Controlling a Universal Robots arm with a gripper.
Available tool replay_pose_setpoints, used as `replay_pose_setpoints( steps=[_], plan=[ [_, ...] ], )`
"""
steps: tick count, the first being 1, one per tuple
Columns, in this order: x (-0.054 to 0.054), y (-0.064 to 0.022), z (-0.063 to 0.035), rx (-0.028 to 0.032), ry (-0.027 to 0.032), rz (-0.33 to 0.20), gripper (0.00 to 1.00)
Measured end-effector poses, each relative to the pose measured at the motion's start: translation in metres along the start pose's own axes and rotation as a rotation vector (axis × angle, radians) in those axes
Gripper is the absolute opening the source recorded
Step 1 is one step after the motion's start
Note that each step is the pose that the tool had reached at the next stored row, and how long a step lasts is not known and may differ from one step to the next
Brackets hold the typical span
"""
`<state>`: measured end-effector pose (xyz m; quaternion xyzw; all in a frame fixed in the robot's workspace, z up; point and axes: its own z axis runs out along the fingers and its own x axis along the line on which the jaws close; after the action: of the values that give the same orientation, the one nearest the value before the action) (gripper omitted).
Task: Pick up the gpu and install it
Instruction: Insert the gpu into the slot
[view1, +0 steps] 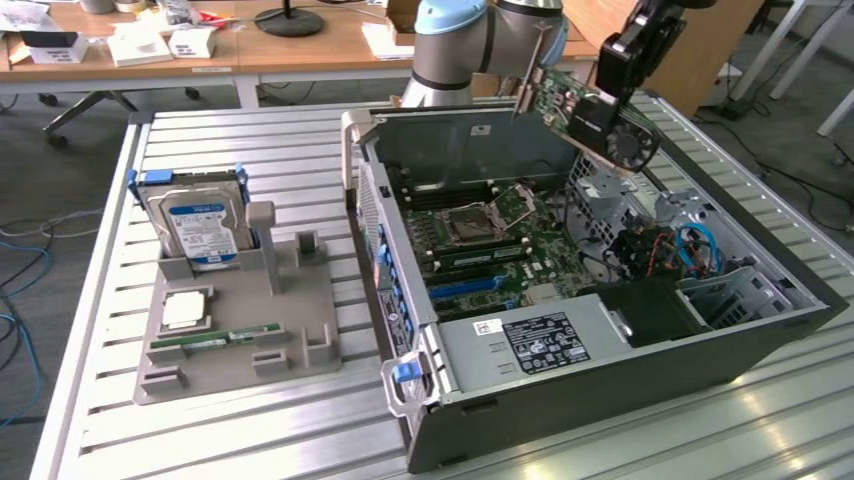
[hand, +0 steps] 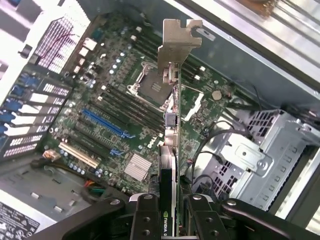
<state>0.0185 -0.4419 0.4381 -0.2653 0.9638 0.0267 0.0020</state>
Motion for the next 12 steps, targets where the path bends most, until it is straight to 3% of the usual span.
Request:
replay_pose_setpoints(
  steps=[12],
  plan=[
    [0.0,-0.0001,0.0009,-0.0039,0.0109,-0.217,0.26]
  ],
)
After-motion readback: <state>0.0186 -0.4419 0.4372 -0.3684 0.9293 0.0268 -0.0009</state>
